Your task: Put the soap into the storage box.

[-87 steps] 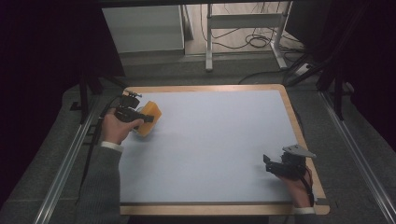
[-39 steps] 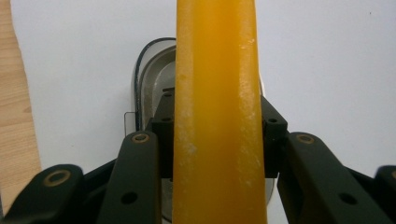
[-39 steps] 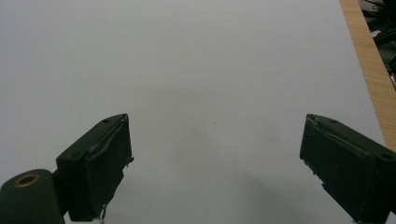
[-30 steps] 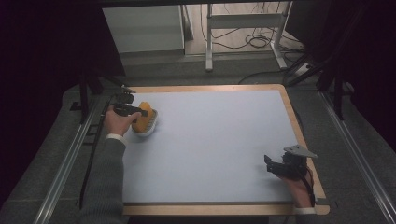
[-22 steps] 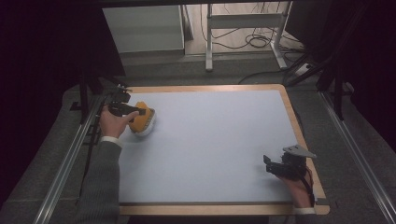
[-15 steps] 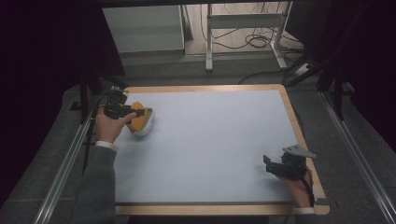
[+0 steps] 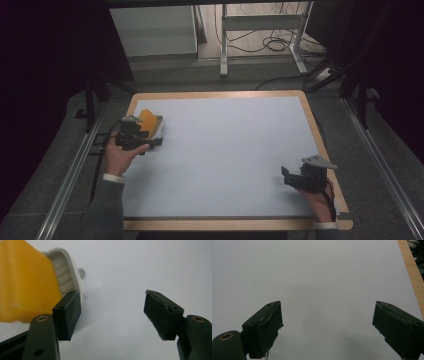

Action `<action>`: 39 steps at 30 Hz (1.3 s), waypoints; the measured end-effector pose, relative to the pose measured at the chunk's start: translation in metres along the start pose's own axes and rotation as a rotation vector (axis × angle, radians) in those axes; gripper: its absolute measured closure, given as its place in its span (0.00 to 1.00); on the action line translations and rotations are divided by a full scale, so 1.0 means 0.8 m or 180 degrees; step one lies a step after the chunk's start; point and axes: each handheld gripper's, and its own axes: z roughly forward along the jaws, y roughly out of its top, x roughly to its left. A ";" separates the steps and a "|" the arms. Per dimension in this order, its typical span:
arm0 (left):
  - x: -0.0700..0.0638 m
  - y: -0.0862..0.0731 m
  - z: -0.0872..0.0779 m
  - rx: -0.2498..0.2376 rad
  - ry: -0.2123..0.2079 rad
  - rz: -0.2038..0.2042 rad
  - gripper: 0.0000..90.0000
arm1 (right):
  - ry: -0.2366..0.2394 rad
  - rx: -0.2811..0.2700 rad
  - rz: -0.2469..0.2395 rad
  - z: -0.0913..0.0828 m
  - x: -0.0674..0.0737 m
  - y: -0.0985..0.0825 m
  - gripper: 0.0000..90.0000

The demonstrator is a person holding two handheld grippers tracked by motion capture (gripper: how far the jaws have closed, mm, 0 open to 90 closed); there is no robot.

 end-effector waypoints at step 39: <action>-0.024 -0.094 0.013 -0.0076 -0.0083 -0.0164 0.32 | -0.0017 -0.0127 -0.0148 -0.006 0.011 0.004 0.10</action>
